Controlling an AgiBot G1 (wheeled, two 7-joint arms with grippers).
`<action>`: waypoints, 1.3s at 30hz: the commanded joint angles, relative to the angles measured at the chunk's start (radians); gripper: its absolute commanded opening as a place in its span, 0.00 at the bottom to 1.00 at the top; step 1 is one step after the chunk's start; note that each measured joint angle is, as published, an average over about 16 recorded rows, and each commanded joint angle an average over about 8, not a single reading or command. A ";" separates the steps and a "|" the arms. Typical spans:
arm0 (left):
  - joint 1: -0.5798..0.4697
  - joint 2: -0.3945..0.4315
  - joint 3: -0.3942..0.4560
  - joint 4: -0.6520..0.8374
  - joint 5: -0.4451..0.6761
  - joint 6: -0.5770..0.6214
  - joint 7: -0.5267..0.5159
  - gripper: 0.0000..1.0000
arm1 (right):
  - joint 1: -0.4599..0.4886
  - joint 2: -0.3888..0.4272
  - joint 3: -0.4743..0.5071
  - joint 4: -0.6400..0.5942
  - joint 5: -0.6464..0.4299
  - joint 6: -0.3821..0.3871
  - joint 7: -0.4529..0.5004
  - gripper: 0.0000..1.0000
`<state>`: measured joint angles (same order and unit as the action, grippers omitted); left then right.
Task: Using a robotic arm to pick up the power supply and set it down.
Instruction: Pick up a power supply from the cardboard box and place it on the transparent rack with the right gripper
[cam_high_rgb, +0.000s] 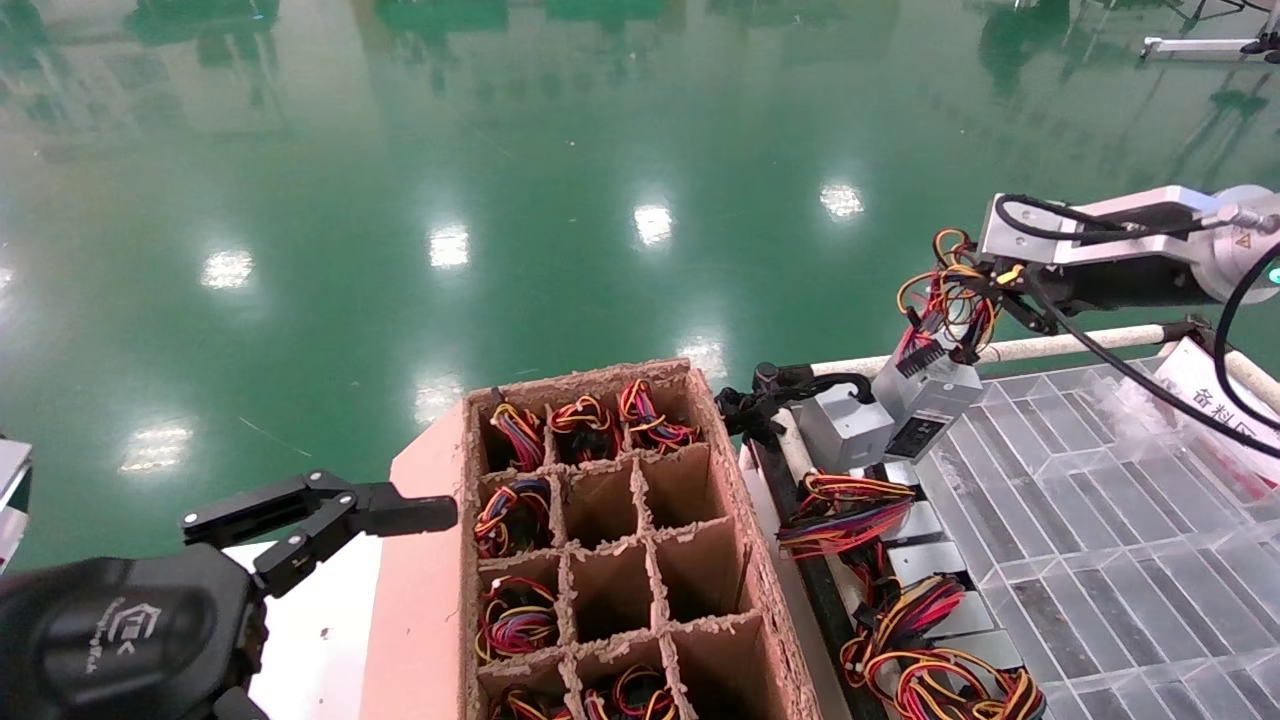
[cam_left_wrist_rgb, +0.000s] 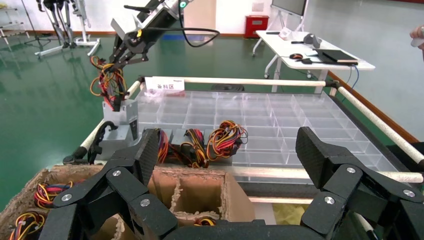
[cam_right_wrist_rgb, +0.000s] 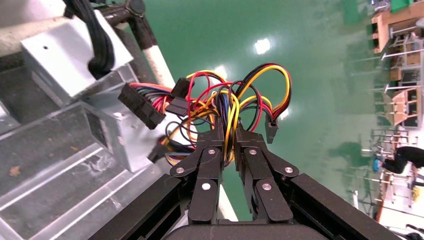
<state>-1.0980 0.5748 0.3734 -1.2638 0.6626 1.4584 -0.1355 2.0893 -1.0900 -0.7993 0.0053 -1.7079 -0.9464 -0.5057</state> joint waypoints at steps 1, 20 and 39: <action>0.000 0.000 0.000 0.000 0.000 0.000 0.000 1.00 | 0.005 -0.001 -0.003 0.000 -0.004 0.004 -0.001 0.00; 0.000 0.000 0.000 0.000 0.000 0.000 0.000 1.00 | -0.044 -0.041 -0.007 -0.013 -0.011 -0.022 0.009 0.51; 0.000 0.000 0.000 0.000 0.000 0.000 0.000 1.00 | -0.041 -0.040 -0.011 -0.014 -0.015 -0.030 0.012 1.00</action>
<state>-1.0978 0.5746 0.3735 -1.2635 0.6623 1.4582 -0.1353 2.0570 -1.1256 -0.8097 -0.0087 -1.7223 -0.9861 -0.4922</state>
